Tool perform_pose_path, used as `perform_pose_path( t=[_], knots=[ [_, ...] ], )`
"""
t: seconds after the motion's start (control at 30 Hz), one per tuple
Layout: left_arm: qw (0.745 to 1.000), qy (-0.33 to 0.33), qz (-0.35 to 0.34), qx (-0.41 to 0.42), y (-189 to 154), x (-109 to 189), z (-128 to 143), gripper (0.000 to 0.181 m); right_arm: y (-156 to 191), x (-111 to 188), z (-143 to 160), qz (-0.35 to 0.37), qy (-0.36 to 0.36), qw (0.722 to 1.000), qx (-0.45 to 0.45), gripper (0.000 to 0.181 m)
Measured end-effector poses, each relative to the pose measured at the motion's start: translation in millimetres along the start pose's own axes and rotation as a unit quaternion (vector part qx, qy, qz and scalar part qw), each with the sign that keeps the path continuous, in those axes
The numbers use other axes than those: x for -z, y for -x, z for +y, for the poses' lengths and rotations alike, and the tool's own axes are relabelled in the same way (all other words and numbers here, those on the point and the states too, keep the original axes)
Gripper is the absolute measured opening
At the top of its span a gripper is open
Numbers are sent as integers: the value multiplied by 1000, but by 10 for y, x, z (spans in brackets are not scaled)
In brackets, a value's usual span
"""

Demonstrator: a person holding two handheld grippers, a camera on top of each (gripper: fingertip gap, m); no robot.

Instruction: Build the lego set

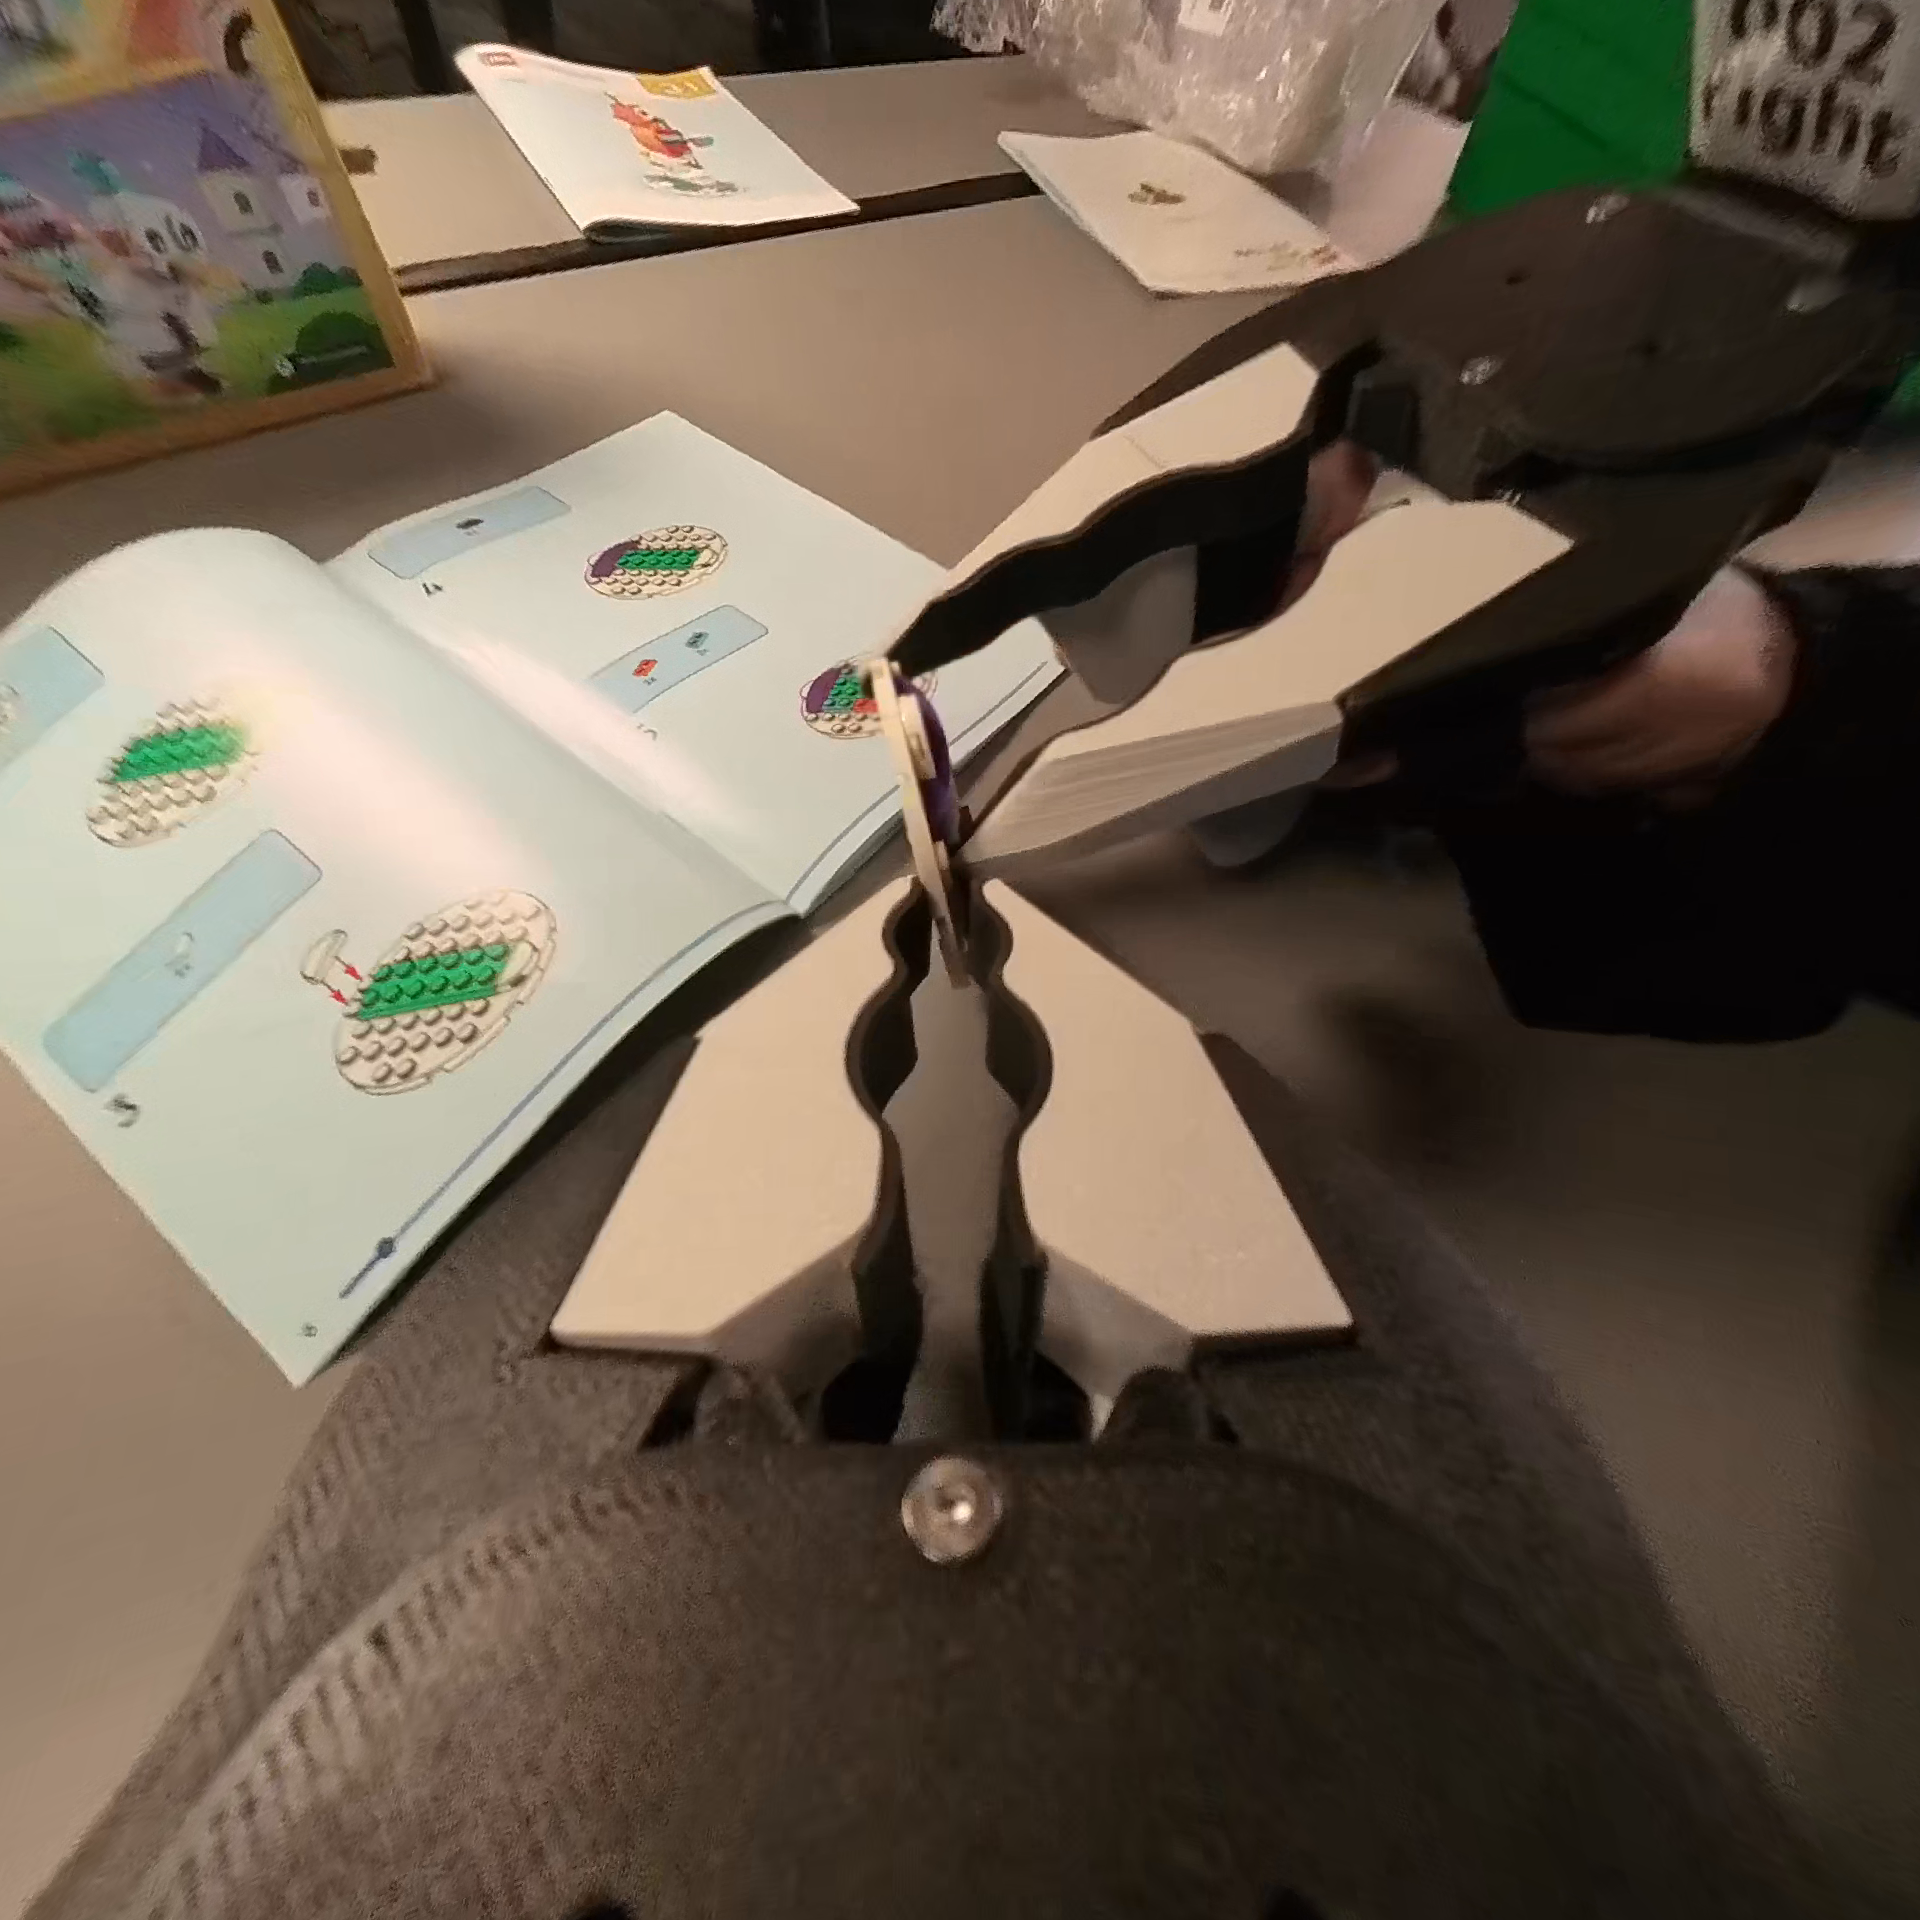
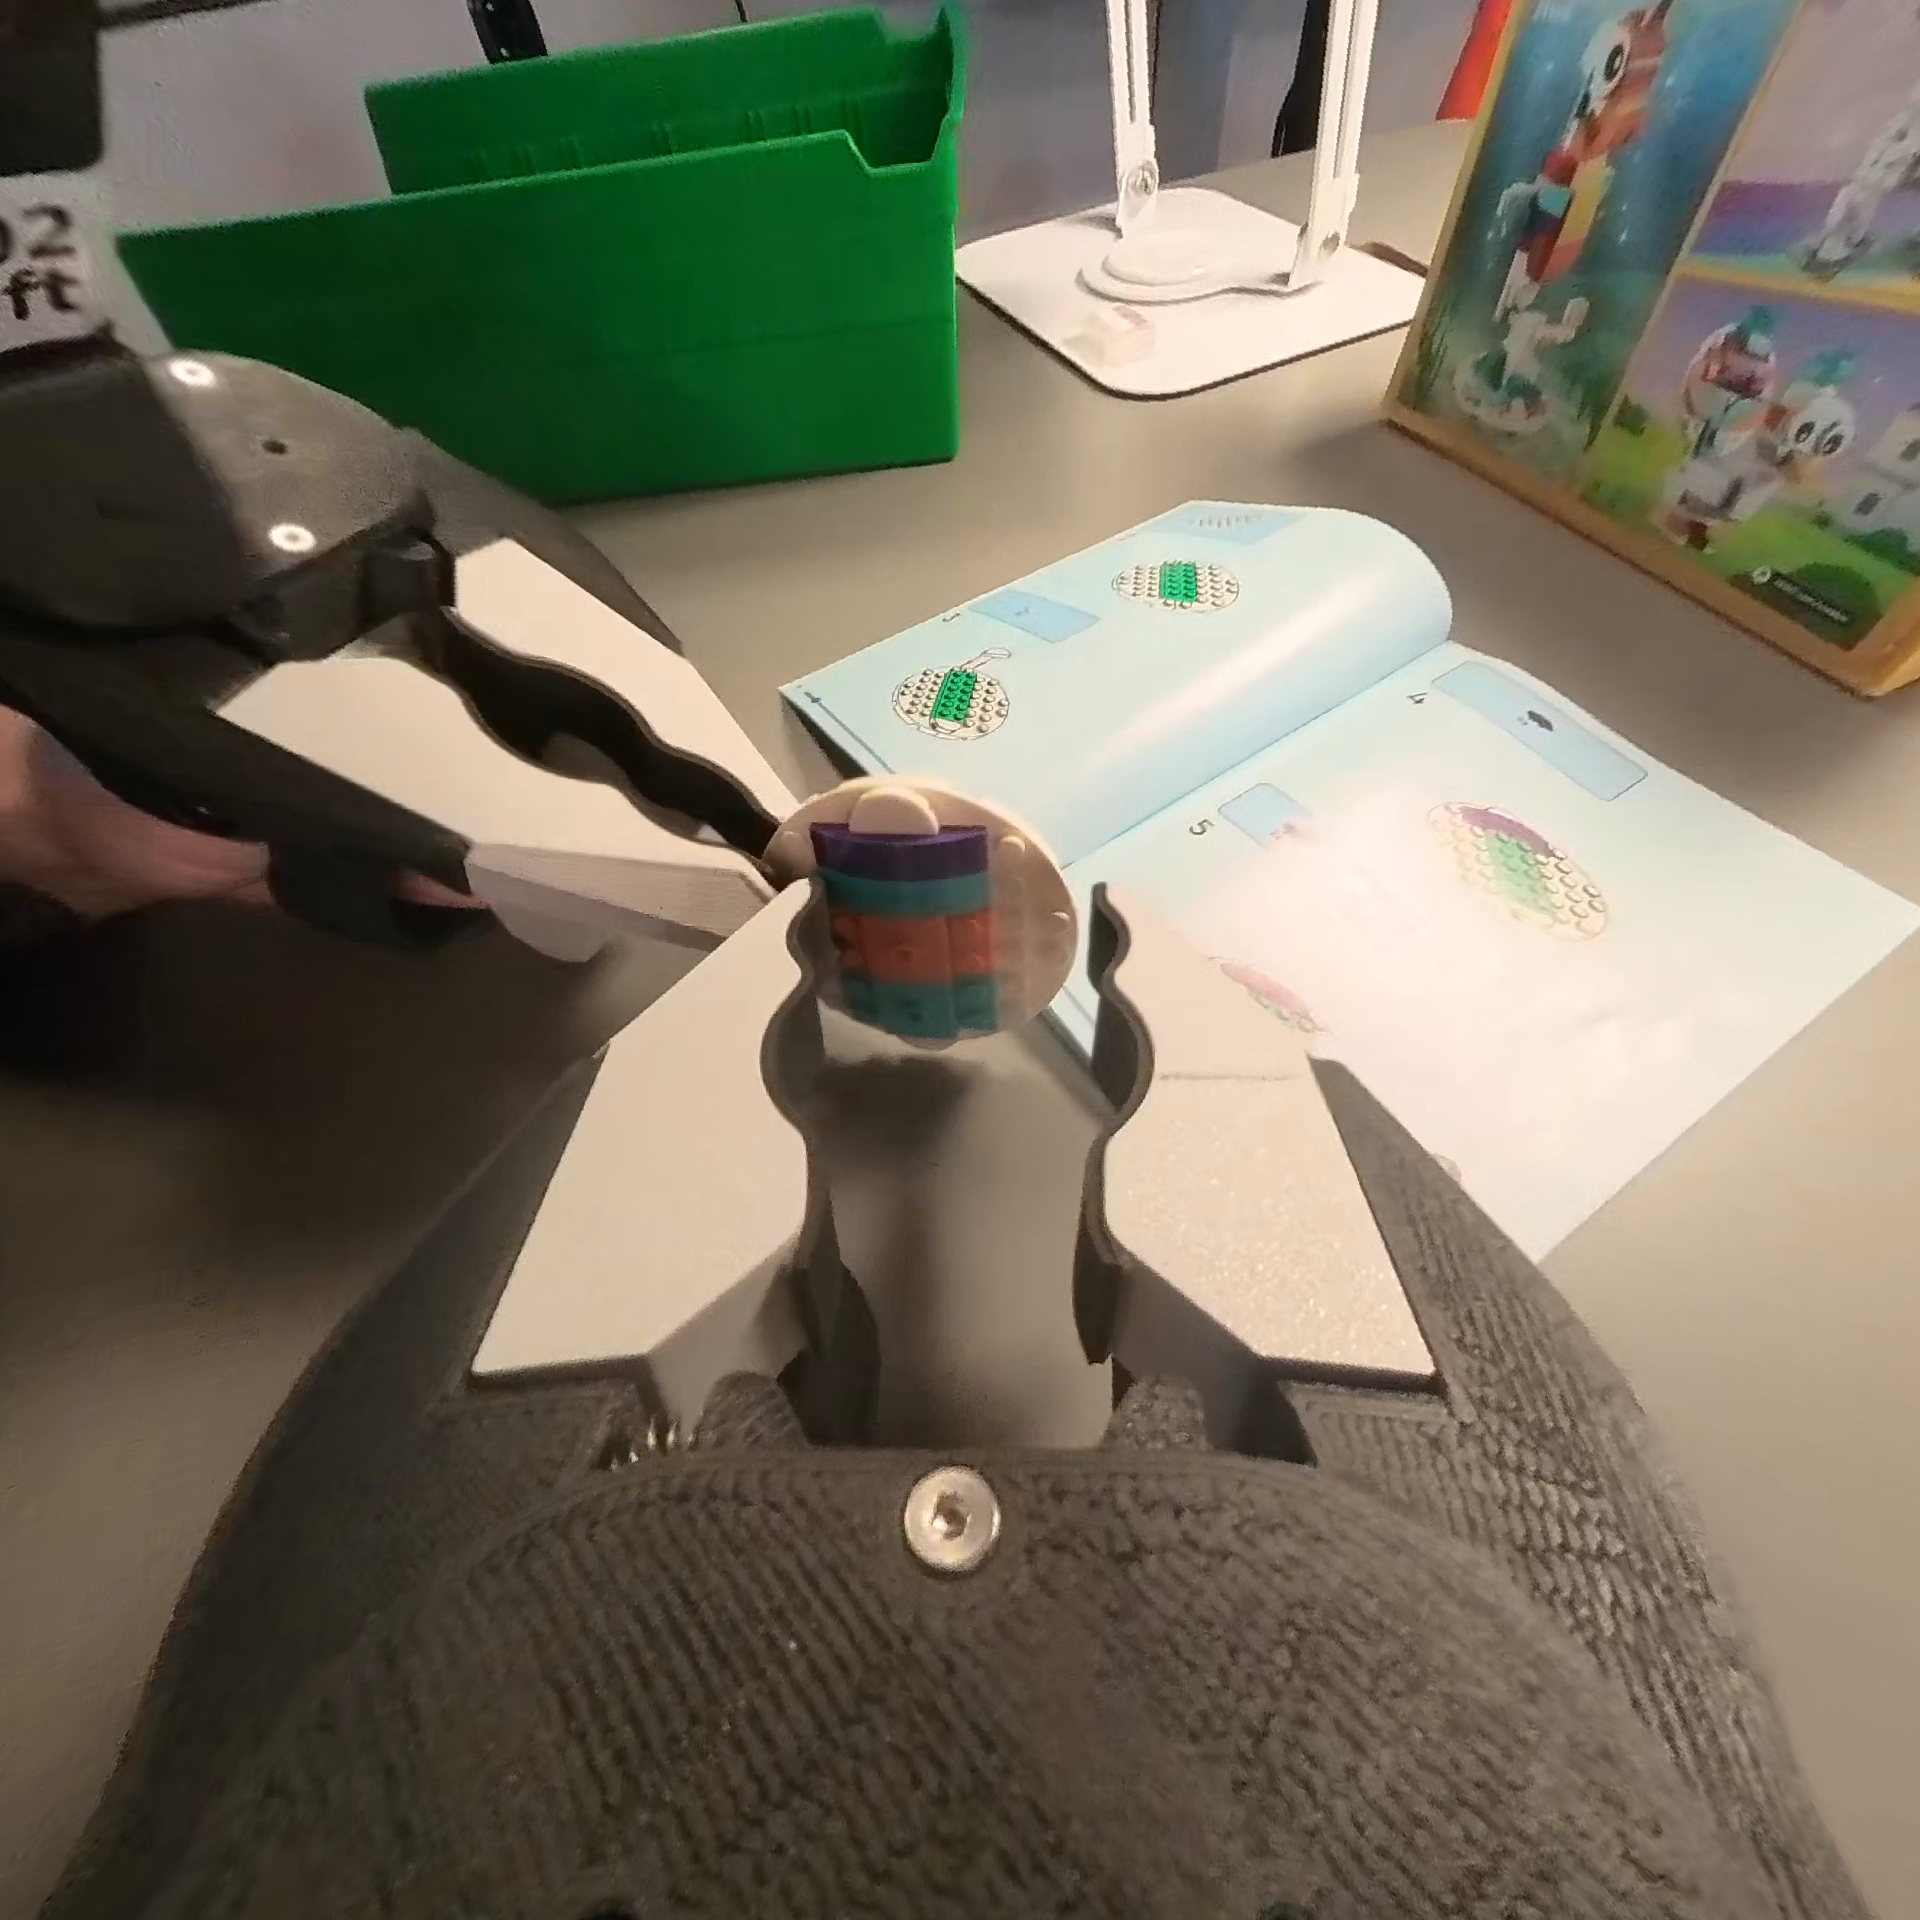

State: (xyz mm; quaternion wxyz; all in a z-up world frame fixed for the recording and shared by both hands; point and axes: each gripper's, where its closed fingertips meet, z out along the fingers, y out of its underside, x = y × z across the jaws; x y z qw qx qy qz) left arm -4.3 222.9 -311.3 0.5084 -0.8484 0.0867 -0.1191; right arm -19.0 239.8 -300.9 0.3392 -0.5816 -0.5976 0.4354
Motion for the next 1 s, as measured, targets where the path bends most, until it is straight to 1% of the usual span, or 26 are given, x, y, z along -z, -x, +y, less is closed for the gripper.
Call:
perform_pose_path(
  t=[0.03,0.1,0.23,0.37,0.53,0.6,0.7,0.8,0.93,1.0],
  knots=[
    [1000,7,-14,-21,12,-6,19,4,11,-5,14,3,6,1000,2,46],
    [998,17,-32,-54,29,-11,45,4,9,-15,44,17,23,1000,11,45],
    [999,18,-30,-34,60,-11,47,4,-8,-26,40,49,34,998,14,45],
    [997,20,-50,-47,79,-6,52,4,-6,-25,34,76,38,996,27,43],
    [997,25,-62,-47,87,4,61,4,-19,-3,32,118,38,992,31,47],
    [996,28,-73,-45,107,20,68,4,-83,20,75,155,47,986,37,47],
    [995,29,-84,-42,93,25,80,4,-40,24,112,154,30,987,-11,42],
    [998,24,-64,-9,65,16,78,4,-19,38,117,149,25,988,-9,41],
    [999,17,-17,47,30,6,66,4,80,71,-13,92,-28,995,-33,48],
    [996,14,5,83,52,19,62,4,86,116,-44,83,-44,995,-30,53]
  ],
)
